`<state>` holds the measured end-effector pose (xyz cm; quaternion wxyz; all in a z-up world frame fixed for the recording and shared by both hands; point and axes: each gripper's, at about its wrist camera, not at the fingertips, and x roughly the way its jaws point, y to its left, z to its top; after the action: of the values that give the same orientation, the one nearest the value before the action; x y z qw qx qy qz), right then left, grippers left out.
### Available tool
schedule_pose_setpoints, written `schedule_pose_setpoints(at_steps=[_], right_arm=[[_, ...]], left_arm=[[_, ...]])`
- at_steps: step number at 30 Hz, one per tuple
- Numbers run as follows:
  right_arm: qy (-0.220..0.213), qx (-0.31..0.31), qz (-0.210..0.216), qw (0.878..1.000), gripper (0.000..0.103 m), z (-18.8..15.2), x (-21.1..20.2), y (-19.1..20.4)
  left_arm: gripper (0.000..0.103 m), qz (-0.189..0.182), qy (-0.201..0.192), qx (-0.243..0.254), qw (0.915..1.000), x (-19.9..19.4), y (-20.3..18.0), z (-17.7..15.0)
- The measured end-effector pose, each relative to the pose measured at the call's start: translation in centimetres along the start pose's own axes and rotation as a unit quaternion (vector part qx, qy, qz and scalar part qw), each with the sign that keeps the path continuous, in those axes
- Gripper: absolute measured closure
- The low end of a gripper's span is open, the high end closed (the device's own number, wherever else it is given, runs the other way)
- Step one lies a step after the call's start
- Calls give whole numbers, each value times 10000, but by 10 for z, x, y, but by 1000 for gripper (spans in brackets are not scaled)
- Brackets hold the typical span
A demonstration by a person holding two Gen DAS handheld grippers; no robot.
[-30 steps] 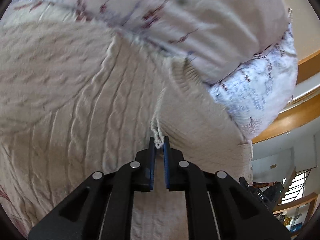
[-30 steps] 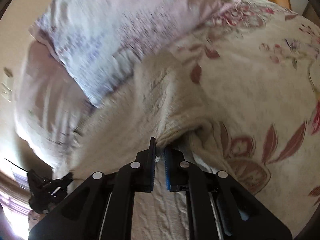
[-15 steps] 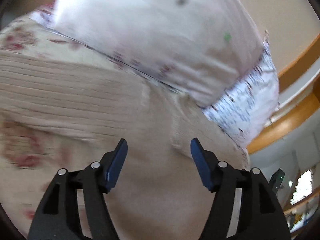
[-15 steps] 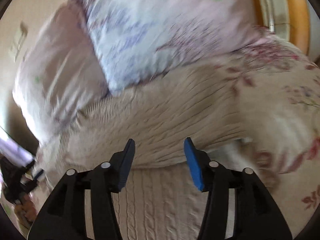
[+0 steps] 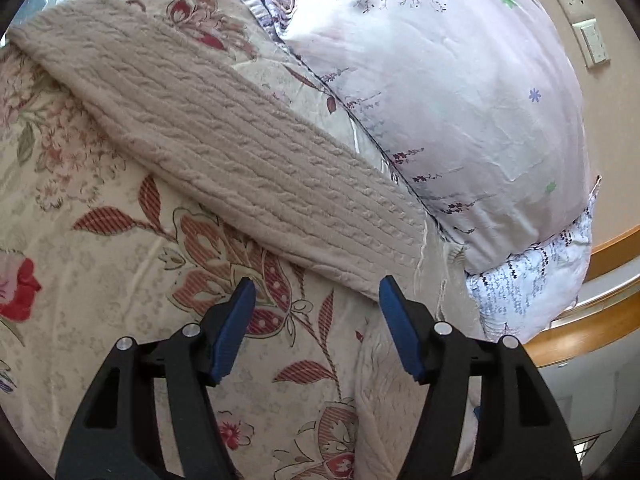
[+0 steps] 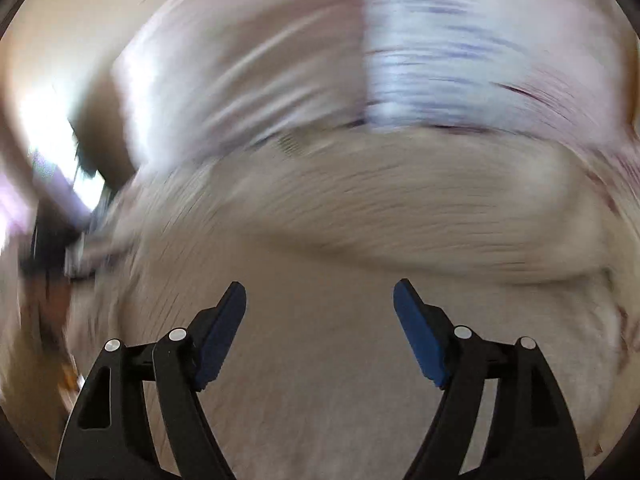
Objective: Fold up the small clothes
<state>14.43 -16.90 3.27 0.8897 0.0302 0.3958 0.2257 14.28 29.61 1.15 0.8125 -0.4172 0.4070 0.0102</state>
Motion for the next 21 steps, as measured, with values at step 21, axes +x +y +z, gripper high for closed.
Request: schedule_pose_setpoints(at_steps=[21], right_arm=[[263,-2474,1535,9563,26,-66,6,172]], left_arm=[[43,-185,-319,-805,9961,-4,35,24]])
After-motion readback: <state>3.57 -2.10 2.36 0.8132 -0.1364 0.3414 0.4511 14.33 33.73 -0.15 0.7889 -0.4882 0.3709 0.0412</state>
